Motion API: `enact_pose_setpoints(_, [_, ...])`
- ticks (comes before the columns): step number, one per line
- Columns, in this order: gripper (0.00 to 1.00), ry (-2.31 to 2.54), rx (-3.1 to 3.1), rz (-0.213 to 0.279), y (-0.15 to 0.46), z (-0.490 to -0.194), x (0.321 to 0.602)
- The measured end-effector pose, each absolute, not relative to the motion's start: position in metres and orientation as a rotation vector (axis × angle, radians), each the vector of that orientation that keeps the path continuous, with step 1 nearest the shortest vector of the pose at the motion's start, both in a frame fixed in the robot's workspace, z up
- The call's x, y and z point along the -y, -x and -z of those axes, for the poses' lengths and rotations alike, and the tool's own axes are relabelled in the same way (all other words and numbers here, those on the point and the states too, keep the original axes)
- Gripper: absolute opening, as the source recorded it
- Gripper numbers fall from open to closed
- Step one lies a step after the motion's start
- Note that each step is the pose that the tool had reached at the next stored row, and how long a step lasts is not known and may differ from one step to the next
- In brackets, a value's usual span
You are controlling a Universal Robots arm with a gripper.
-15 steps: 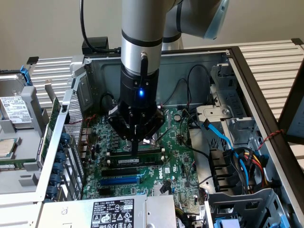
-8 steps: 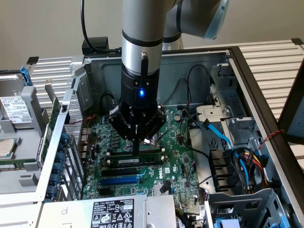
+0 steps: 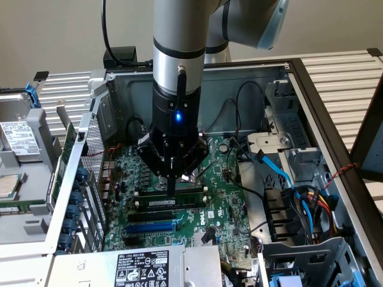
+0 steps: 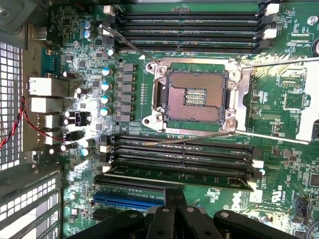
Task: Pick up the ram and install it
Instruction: 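Press down the ram until it locks into place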
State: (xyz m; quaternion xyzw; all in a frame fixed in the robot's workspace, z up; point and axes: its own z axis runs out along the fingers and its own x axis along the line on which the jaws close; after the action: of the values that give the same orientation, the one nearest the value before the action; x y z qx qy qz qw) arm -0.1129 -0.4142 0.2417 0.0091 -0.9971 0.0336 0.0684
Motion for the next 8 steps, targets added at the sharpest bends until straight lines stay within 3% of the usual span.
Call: enact_pose_setpoints(8, [0.1,0.066,3.0,-0.105,0.1129,-0.2415,0.4141])
